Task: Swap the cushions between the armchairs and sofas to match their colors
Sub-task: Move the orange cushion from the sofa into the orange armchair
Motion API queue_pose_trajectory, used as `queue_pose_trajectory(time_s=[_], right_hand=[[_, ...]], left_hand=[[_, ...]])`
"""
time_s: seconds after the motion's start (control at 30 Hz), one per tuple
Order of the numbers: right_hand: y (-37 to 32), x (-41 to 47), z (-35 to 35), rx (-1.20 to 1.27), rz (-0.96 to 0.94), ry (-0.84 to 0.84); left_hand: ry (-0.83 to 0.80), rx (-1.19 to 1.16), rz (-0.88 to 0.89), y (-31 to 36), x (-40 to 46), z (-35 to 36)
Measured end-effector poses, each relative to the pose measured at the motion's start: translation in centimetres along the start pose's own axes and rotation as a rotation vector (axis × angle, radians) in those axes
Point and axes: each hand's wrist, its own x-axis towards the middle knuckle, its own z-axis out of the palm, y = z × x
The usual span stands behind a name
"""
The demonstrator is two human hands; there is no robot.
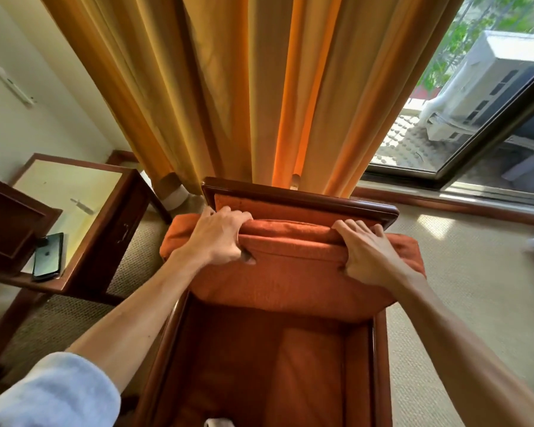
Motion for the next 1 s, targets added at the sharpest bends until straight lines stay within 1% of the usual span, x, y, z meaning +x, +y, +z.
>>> queue_pose_trajectory(time_s=[0.13, 0.2, 0.27, 0.33, 0.43, 0.47, 0.53, 0.6, 0.7, 0.83, 0.97, 1.0], right_hand=[[0.5, 0.9, -1.7, -0.015, 0.004, 0.101], [0.9, 2.1, -1.4, -0.015, 0.018, 0.124], [1.9, 4.1, -0.4, -0.007, 0.045, 0.124], [3.4, 6.6, 1.4, 0.037, 0.090, 0.090], [5.1, 8.8, 6.5, 0.060, 0.157, -0.045], [5.5, 9.3, 8.6, 0.061, 0.181, -0.082], [6.5, 10.6, 12.1, 0.052, 0.241, -0.073], [7.7, 12.2, 13.9, 0.042, 0.255, -0.034], [9.1, 13.6, 14.7, 0.049, 0.230, -0.017], [9.2, 13.4, 14.9, 0.081, 0.225, -0.011], [8.2, 13.6, 12.9, 0.038, 0.274, -0.119], [7.4, 13.5, 12.5, 0.014, 0.302, -0.110]], left_hand=[[0.119, 0.020, 0.011, -0.1, 1.6, -1.7], [0.135, 0.041, 0.002, -0.3, 3.0, -1.5], [0.115, 0.025, -0.015, -1.0, 5.3, -0.7], [0.050, -0.016, -0.052, -1.8, 8.2, 0.9], [-0.103, -0.036, -0.104, -2.7, 11.6, 5.9], [-0.128, -0.031, -0.116, -2.9, 12.4, 8.1], [-0.109, -0.005, -0.141, -3.4, 14.2, 11.7], [-0.073, -0.013, -0.160, -4.4, 15.9, 13.5], [-0.070, -0.001, -0.134, -5.6, 16.9, 14.3], [-0.036, -0.002, -0.124, -5.4, 16.5, 14.6], [-0.116, 0.023, -0.166, -4.2, 16.5, 12.9], [-0.113, 0.048, -0.180, -3.3, 16.1, 12.5]])
